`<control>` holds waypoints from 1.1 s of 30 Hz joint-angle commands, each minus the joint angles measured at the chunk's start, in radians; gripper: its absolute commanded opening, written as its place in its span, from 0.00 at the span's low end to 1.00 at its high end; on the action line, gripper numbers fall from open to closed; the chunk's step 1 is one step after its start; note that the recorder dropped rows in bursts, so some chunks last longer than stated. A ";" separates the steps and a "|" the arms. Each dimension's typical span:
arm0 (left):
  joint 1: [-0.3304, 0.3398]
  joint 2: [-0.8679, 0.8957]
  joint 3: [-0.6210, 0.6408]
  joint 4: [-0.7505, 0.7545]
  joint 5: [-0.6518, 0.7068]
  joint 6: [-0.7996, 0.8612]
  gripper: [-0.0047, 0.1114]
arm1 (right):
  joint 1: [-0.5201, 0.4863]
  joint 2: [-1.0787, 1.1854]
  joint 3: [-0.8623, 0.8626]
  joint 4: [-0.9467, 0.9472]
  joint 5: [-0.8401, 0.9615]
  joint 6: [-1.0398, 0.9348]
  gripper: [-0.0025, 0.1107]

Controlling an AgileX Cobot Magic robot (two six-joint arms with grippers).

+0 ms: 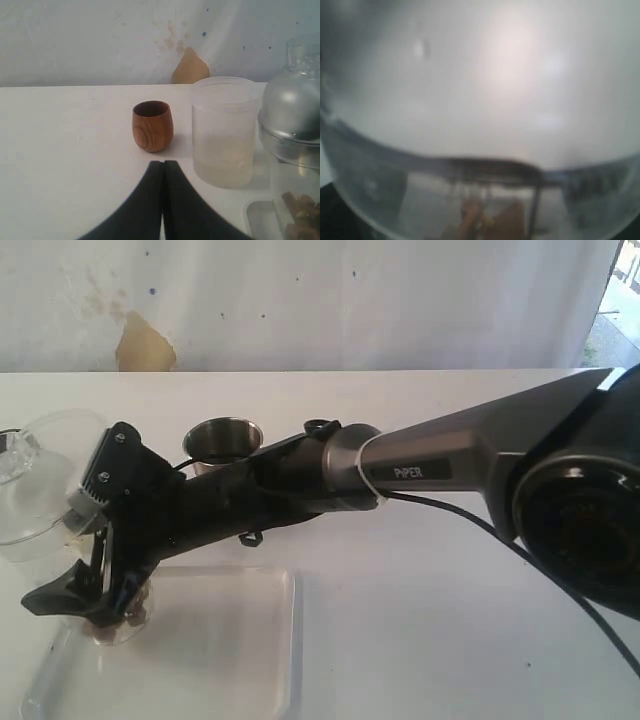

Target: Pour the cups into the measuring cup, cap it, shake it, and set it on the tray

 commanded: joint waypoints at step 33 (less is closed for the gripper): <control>-0.003 -0.004 0.006 0.003 -0.005 -0.001 0.04 | 0.041 -0.073 -0.015 -0.055 -0.041 0.121 0.02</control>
